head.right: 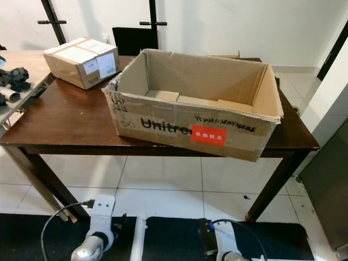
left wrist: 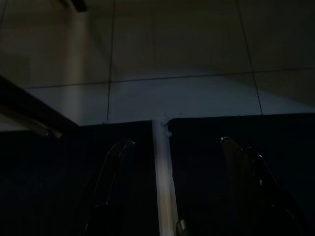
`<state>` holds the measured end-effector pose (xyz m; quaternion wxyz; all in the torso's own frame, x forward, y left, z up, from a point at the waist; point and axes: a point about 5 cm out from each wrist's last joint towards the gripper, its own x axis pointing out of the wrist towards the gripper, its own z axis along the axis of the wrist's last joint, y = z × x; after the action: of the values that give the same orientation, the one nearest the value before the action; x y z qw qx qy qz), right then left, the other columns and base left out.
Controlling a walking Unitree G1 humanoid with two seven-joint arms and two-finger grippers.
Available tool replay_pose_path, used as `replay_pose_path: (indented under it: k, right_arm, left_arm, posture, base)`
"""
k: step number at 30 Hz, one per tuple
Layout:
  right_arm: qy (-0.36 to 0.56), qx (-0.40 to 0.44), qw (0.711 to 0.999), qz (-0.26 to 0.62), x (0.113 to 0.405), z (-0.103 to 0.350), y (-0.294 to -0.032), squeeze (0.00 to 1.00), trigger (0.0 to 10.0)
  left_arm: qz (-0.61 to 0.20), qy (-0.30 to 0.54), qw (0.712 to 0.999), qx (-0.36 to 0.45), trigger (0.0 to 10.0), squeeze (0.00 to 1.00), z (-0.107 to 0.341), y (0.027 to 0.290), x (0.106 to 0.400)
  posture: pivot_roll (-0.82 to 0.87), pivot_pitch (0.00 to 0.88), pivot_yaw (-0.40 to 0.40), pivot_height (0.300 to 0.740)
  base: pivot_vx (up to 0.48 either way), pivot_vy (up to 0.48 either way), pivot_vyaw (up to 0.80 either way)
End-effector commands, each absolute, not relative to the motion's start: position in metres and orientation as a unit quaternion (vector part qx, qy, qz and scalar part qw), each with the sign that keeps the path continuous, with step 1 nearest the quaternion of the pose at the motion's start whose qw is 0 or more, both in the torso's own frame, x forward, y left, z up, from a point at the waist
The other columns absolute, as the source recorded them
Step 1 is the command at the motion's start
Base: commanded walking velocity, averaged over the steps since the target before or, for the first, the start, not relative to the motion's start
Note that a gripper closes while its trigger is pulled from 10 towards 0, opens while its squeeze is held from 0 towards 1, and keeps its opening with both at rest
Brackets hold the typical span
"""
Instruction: Picking trash to rubbish bin
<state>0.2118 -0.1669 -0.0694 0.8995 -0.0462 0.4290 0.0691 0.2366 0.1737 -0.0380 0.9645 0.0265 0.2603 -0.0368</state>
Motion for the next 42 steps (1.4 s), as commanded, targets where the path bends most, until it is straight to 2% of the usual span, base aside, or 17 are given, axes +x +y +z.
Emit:
replay_pose_path:
  k: [1,4,11,13,14,16,17,18,20,22,24,26,28,29,32,38,42]
  right_arm:
    - [0.419,-0.055,0.903,0.074,0.215,-0.067,-0.170,0.00,10.0]
    - [0.419,-0.071,0.899,0.105,0.219,-0.064,-0.169,0.00,10.0]
    - [0.382,-0.078,0.895,0.218,0.242,-0.044,-0.163,0.00,10.0]
    - [0.370,-0.076,0.893,0.244,0.247,-0.038,-0.161,0.00,10.0]
    - [0.357,-0.046,0.891,0.276,0.253,-0.029,-0.157,0.00,10.0]
    - [0.357,-0.046,0.891,0.276,0.253,-0.029,-0.157,0.00,10.0]
    - [0.301,0.008,0.882,0.363,0.269,0.003,-0.150,0.00,10.0]
    - [0.276,0.024,0.874,0.398,0.274,0.018,-0.147,0.00,10.0]
    - [0.276,0.024,0.874,0.398,0.274,0.018,-0.147,0.00,10.0]
    - [0.211,0.062,0.863,0.455,0.286,0.060,-0.140,0.00,10.0]
    - [0.178,0.069,0.857,0.479,0.291,0.083,-0.139,0.00,10.0]
    - [0.178,0.069,0.857,0.479,0.291,0.083,-0.139,0.00,10.0]
    - [0.121,0.067,0.830,0.541,0.289,0.129,-0.141,0.00,10.0]
    - [0.121,0.067,0.830,0.541,0.289,0.129,-0.141,0.00,10.0]
    - [0.099,0.052,0.796,0.595,0.274,0.159,-0.146,0.00,10.0]
    - [0.123,0.029,0.794,0.594,0.267,0.154,-0.145,0.00,10.0]
    - [0.226,-0.058,0.780,0.581,0.244,0.101,-0.142,0.00,10.0]
  left_arm:
    - [-0.030,0.267,0.963,0.021,10.0,0.00,-0.041,0.175,0.233]
    - [-0.036,0.259,0.965,0.025,10.0,0.00,-0.039,0.175,0.235]
    - [-0.121,0.212,0.968,0.062,10.0,0.00,-0.029,0.159,0.240]
    - [-0.128,0.208,0.967,0.065,10.0,0.00,-0.027,0.159,0.241]
    - [-0.136,0.202,0.967,0.070,10.0,0.00,-0.025,0.161,0.242]
    - [-0.136,0.202,0.967,0.070,10.0,0.00,-0.025,0.161,0.242]
    - [-0.156,0.185,0.966,0.091,10.0,0.00,-0.018,0.168,0.245]
    - [-0.164,0.176,0.965,0.102,10.0,0.00,-0.014,0.171,0.247]
    - [-0.164,0.176,0.965,0.102,10.0,0.00,-0.014,0.171,0.247]
    - [-0.172,0.141,0.969,0.104,10.0,0.00,0.002,0.179,0.254]
    - [-0.180,0.117,0.972,0.095,10.0,0.00,0.013,0.180,0.258]
    - [-0.180,0.117,0.972,0.095,10.0,0.00,0.013,0.180,0.258]
    - [-0.222,0.065,0.969,0.089,10.0,0.00,0.037,0.179,0.262]
    - [-0.222,0.065,0.969,0.089,10.0,0.00,0.037,0.179,0.262]
    - [-0.262,0.002,0.962,0.078,10.0,0.00,0.071,0.172,0.262]
    - [-0.265,-0.003,0.962,0.058,10.0,0.00,0.078,0.165,0.263]
    - [-0.258,0.045,0.963,0.072,10.0,0.00,0.056,0.162,0.257]
  posture:
    - [-0.04,0.071,0.001,0.740]
    - [-0.04,0.070,0.001,0.740]
    - [-0.04,0.071,0.001,0.740]
    - [-0.04,0.073,0.001,0.740]
    - [-0.04,0.073,0.001,0.740]
    - [-0.04,0.073,0.001,0.740]
    - [-0.04,0.082,-0.001,0.740]
    - [-0.04,0.082,-0.001,0.740]
    - [-0.04,0.082,-0.001,0.740]
    - [-0.03,0.084,-0.007,0.740]
    - [-0.02,0.084,-0.017,0.740]
    - [-0.02,0.084,-0.017,0.740]
    - [-0.02,0.085,-0.020,0.740]
    - [-0.02,0.085,-0.020,0.740]
    - [-0.02,0.088,-0.014,0.740]
    - [-0.02,0.089,-0.010,0.740]
    - [-0.02,0.092,-0.005,0.740]
  base:
    - [0.000,0.000,0.00]
    - [0.000,0.000,0.00]
    - [0.000,0.000,0.00]
    - [0.000,0.000,0.00]
    - [0.000,0.000,0.00]
    - [0.000,0.000,0.00]
    - [0.000,0.000,0.00]
    - [0.000,0.000,0.00]
    - [0.000,0.000,0.00]
    - [0.000,0.000,0.00]
    - [0.000,0.000,0.00]
    - [0.000,0.000,0.00]
    - [0.000,0.000,0.00]
    - [0.000,0.000,0.00]
    - [0.000,0.000,0.00]
    - [0.000,0.000,0.00]
    - [0.000,0.000,0.00]
